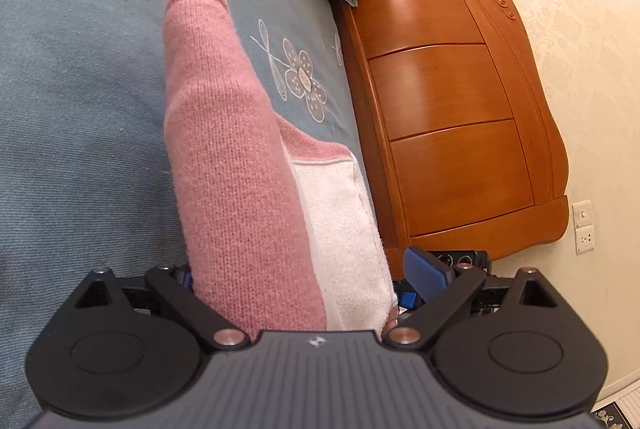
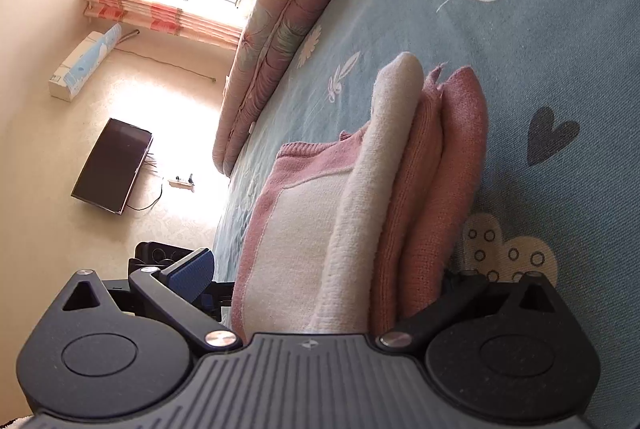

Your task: Fold clothes

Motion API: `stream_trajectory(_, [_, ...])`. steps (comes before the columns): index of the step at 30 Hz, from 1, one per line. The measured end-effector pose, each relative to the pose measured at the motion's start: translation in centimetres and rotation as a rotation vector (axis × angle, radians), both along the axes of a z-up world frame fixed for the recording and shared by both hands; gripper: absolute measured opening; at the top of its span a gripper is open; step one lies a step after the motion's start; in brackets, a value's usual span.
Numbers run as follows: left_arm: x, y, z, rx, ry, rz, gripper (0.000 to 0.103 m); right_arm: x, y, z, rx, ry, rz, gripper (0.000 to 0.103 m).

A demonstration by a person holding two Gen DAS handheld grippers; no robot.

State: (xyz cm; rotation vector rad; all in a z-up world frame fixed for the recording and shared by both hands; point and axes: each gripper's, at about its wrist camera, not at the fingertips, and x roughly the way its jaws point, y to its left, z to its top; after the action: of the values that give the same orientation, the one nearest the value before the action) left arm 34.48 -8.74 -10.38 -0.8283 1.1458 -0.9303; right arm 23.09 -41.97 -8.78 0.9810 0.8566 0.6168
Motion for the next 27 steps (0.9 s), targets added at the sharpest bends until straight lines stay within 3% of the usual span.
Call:
stream_trajectory(7, [1.2, -5.1, 1.6, -0.017, -0.04, -0.068, 0.094, -0.7, -5.0, 2.0, -0.042, -0.043, -0.069, 0.103])
stream_trajectory(20, [4.4, -20.1, -0.3, -0.059, -0.076, -0.203, 0.094, -0.8, -19.4, 3.9, -0.229, -0.061, -0.206, 0.103])
stream_trajectory(27, [4.4, -25.8, -2.1, -0.062, -0.074, -0.241, 0.094, -0.6, -25.9, 2.8, -0.278, -0.033, -0.284, 0.103])
